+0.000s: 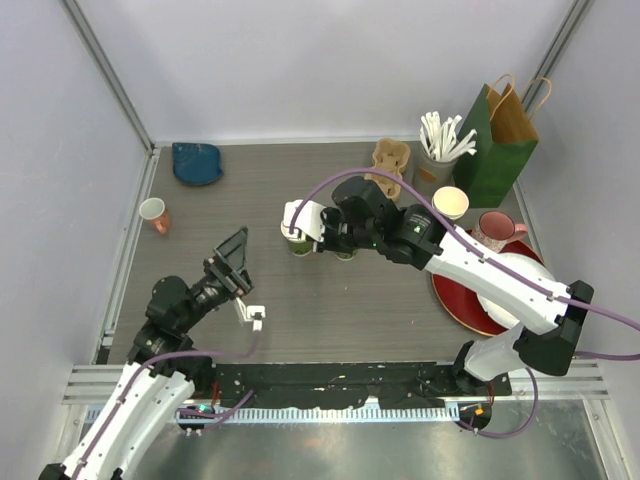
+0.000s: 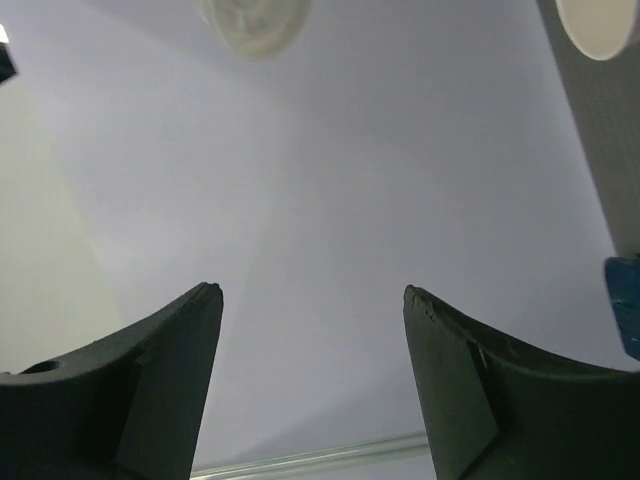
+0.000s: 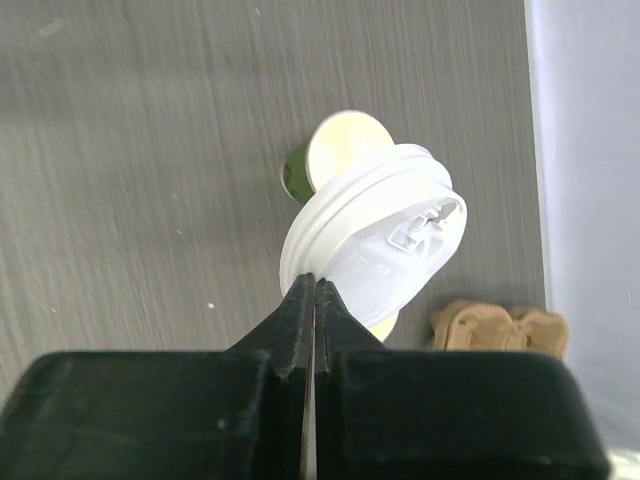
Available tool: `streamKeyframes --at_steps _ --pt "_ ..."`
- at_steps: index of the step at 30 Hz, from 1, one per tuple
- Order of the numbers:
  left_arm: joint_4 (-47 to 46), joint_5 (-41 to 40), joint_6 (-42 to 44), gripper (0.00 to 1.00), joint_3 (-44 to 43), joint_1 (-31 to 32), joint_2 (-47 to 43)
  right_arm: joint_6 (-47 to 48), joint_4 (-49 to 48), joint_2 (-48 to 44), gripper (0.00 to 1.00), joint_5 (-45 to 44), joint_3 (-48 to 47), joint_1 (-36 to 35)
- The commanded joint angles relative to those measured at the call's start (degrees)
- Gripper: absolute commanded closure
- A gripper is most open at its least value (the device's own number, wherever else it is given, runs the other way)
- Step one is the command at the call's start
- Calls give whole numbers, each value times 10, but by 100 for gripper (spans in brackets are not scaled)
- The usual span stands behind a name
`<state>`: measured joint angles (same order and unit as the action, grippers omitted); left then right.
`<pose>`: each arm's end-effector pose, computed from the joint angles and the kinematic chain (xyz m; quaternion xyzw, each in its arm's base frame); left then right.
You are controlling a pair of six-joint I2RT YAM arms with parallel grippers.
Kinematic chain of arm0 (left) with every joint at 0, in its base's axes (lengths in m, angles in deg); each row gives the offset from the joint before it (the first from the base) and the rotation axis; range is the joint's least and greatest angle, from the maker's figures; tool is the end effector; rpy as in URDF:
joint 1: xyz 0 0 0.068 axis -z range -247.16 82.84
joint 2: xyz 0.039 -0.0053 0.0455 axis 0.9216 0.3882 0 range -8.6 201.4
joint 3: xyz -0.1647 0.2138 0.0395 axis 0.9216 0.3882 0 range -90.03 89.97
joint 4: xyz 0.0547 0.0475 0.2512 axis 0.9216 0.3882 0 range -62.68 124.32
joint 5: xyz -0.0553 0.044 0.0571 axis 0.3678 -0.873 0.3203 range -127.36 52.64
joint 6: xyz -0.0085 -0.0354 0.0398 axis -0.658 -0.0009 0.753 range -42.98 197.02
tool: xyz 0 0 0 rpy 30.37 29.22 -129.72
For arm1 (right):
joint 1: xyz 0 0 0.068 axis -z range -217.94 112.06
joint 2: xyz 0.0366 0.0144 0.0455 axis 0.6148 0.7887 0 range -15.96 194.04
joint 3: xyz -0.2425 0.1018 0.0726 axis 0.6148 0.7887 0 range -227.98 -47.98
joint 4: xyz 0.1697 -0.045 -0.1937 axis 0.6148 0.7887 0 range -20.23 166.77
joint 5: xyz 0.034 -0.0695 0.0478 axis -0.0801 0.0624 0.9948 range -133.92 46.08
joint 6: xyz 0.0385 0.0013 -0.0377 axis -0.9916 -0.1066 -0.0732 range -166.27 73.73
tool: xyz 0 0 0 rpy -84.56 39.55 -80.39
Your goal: Pack the takeout coffee
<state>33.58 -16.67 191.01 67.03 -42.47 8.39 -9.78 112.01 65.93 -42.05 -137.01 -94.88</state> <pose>0.0968 -0.0583 0.2750 0.6974 0.1277 0.3969 0.5829 0.1670 0.2588 0.4018 -0.6511 0.6028 0.0961 0.4510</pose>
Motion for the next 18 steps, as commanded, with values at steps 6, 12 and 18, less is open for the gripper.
streamKeyframes --at_steps 6,12,18 --pt "23 -292 -190 21 -82 0 147 34 -12 -52 99 -26 41 63" --pt "233 -412 -493 20 -233 0 282 89 -2 -59 99 -5 62 103" --pt "514 -365 -834 20 -476 0 473 175 59 -40 99 18 50 111"
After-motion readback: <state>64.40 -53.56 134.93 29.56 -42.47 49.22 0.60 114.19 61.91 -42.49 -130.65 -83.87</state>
